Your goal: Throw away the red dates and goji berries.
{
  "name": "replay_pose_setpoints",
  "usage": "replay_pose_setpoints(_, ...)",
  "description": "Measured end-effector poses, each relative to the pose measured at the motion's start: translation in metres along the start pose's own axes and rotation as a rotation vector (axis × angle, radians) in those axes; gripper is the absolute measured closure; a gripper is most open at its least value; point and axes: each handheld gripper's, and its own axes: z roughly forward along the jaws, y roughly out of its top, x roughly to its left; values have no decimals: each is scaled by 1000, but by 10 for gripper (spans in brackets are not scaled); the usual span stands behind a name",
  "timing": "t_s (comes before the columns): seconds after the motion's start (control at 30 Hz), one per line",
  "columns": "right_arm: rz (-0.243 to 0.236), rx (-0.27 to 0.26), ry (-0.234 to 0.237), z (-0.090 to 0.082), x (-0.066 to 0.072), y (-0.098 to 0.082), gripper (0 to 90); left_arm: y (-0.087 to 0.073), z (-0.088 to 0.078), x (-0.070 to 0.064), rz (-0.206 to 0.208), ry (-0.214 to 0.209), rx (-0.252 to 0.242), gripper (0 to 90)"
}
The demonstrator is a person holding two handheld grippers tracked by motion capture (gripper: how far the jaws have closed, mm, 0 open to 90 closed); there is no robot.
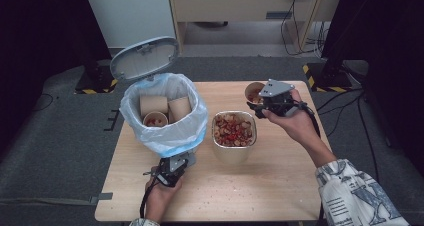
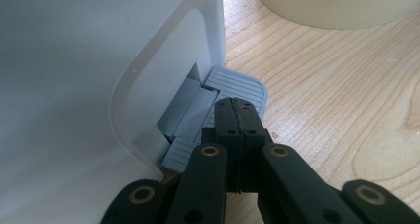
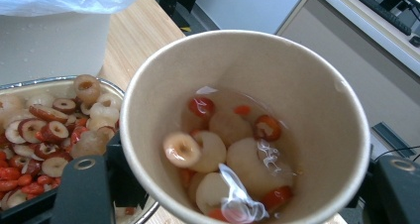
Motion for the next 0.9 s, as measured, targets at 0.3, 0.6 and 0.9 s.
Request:
replay_pose_setpoints(0.3, -42, 13, -14, 0, 7, 4, 293, 0, 0, 0, -5, -1, 1, 900)
replay_pose_setpoints(0.6, -151, 22, -32, -3, 23, 12, 293, 0, 0, 0, -5, -1, 0, 900)
replay_pose_setpoints(0.9, -195, 21, -40, -4, 28, 14, 293, 0, 0, 0, -8, -3, -1, 899)
